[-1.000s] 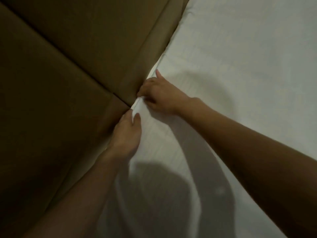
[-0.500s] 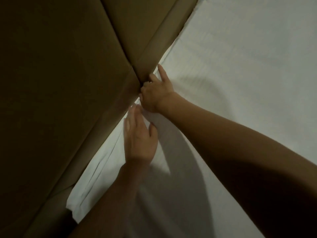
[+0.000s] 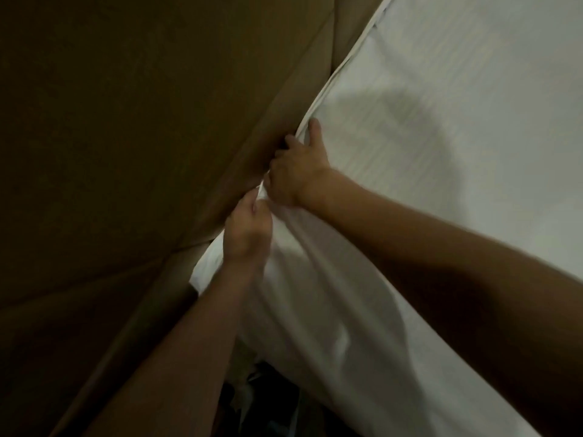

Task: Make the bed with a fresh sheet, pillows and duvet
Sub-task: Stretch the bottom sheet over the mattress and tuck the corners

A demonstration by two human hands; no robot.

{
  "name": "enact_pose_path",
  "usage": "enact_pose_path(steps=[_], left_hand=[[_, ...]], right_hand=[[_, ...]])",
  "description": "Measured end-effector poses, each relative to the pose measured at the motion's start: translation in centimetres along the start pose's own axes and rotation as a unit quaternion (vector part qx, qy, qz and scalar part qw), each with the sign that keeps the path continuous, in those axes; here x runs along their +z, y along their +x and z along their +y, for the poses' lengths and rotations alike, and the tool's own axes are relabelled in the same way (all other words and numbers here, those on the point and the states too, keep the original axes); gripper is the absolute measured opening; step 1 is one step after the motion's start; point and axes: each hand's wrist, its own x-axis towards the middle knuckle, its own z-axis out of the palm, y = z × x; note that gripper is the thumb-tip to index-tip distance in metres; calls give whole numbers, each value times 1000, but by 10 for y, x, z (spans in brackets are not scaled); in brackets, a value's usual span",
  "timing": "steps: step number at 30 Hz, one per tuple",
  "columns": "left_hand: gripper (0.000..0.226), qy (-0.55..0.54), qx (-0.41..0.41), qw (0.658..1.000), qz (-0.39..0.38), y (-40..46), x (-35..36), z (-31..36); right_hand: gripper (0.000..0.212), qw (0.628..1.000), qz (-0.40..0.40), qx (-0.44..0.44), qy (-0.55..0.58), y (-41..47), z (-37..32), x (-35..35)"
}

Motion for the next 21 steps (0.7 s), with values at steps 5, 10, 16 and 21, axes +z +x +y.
enact_pose_path(steps=[5,10,16,21], left_hand=[[45,-15,87,995,-52,-12,-16,-8],[47,38,161,979,118,-80,-12,-70],[49,-63,47,997,4,-50,-30,-94],[47,47,116,992,-8,-60,-37,-99]], right_hand=[[56,999,27,-40,3,-1,1,0],[33,961,266,-70,4,-36,-26,56],[49,984,147,-27,93,-31,-76,47],[48,982,151,-67,93,-42,-65,53]])
